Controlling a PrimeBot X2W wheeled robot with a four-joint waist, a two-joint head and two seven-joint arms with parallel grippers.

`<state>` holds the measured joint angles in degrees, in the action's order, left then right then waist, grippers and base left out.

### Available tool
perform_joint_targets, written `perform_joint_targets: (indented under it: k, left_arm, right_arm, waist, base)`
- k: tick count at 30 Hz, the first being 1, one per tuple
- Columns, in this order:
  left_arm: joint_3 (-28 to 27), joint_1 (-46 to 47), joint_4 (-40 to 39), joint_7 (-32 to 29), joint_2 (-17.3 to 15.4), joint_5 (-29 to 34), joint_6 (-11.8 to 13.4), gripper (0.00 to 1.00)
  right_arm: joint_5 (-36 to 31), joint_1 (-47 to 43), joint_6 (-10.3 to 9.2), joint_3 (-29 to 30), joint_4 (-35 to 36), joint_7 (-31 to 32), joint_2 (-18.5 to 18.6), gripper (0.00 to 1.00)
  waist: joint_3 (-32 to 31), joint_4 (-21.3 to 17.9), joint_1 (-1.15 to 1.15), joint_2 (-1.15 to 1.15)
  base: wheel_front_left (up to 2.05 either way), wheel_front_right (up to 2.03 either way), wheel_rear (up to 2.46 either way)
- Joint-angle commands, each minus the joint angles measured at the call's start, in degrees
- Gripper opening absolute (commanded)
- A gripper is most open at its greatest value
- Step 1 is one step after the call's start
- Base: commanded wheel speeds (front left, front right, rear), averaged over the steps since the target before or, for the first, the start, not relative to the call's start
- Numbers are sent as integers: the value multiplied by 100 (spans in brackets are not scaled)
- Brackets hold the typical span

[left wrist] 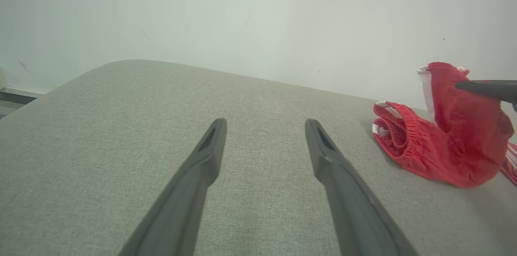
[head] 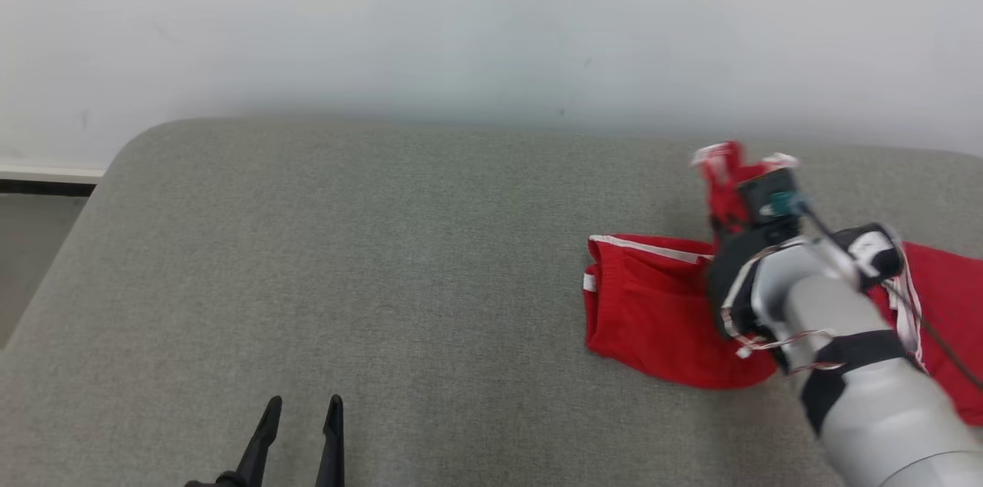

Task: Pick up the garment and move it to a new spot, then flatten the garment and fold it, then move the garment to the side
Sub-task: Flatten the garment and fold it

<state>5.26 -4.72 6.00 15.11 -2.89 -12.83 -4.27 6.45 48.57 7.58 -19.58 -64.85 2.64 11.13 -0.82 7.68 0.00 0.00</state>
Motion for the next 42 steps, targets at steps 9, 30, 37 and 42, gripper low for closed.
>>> perform_joint_targets:
  k: [9, 30, 37, 42]
  left_arm:
    - [211, 95, 37, 1, -2, -138, 57, 100]
    - [119, 248, -39, 1, -1, -156, 105, 100]
    - [196, 292, -8, 1, -1, -198, 87, 100]
    - [156, 327, 1, 0, -1, -195, 83, 100]
  right_arm:
    - [170, -330, -19, -467, 404, 647, -499, 0]
    - [784, -841, -18, 88, 1756, 365, 239, 100]
    - [102, -1500, -18, 431, 1660, -53, 277, 0]
    - [-100, -1643, -18, 312, 1605, -196, -186, 0]
  waist:
    - [168, 345, 0, 0]
    - [298, 226, 0, 0]
    - [362, 314, 0, 0]
    - [444, 340, 0, 0]
  base:
    - [0, 0, 0]
    - [0, 0, 0]
    - [0, 0, 0]
    - [0, 0, 0]
